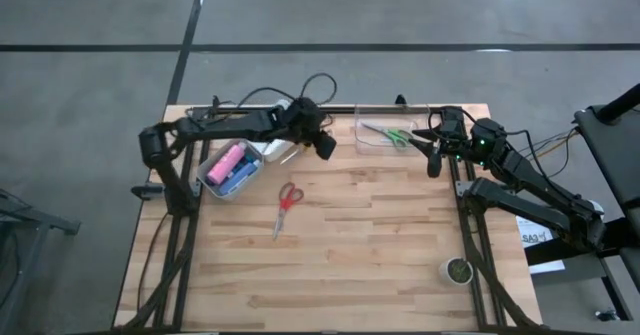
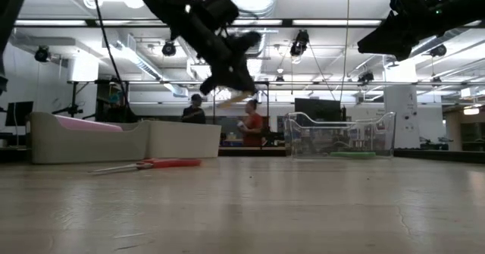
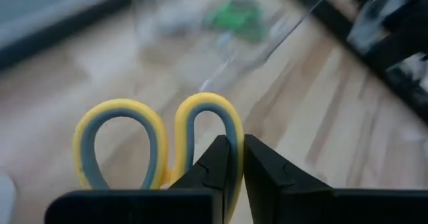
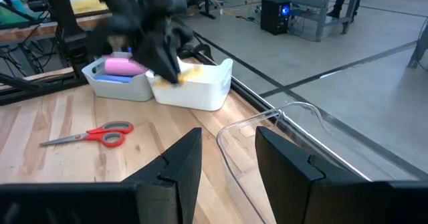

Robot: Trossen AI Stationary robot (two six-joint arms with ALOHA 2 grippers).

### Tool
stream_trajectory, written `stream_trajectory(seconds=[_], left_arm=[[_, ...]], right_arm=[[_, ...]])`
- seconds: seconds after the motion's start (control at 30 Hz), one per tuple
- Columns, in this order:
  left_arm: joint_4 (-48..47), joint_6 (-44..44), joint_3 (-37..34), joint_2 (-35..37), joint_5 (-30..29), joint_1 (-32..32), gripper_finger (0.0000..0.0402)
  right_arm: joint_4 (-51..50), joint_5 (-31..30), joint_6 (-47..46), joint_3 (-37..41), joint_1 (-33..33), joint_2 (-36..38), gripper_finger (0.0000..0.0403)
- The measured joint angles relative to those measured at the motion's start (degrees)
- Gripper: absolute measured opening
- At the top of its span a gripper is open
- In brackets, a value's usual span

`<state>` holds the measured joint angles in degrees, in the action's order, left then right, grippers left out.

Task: Pick & Place Paint Supplies
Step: Put the yellow scissors into the transparent bin

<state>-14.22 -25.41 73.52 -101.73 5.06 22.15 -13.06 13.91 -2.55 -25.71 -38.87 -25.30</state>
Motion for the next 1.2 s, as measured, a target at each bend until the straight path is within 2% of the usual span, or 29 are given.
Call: stream_trajectory(seconds=[0.23,0.57,0.77,0.93,1.2], left_arm=[[7.65,8.68,0.09,6.11,-2.1,-0.09,0.0031],[24.65,10.49,0.09,7.39,-0.67,-0.09,0.0031],[28.5,10.65,0.57,7.39,-0.11,-0.09,0.0031],[28.46,11.55,4.62,4.6,-0.02,-0.11,0.0031],[28.29,13.23,16.08,-4.24,3.56,-0.26,0.0032]], right_arm=[[0.0,0.0,0.0,0.01,0.0,-0.02,0.0137],[0.0,-0.01,0.0,0.0,0.01,-0.02,0.0137],[0.0,0.0,-0.02,0.0,0.02,-0.02,0.0137],[-0.01,-0.01,0.0,0.0,0.01,-0.02,0.0137],[-0.02,-0.02,-0.01,0.0,0.01,0.01,0.0137]])
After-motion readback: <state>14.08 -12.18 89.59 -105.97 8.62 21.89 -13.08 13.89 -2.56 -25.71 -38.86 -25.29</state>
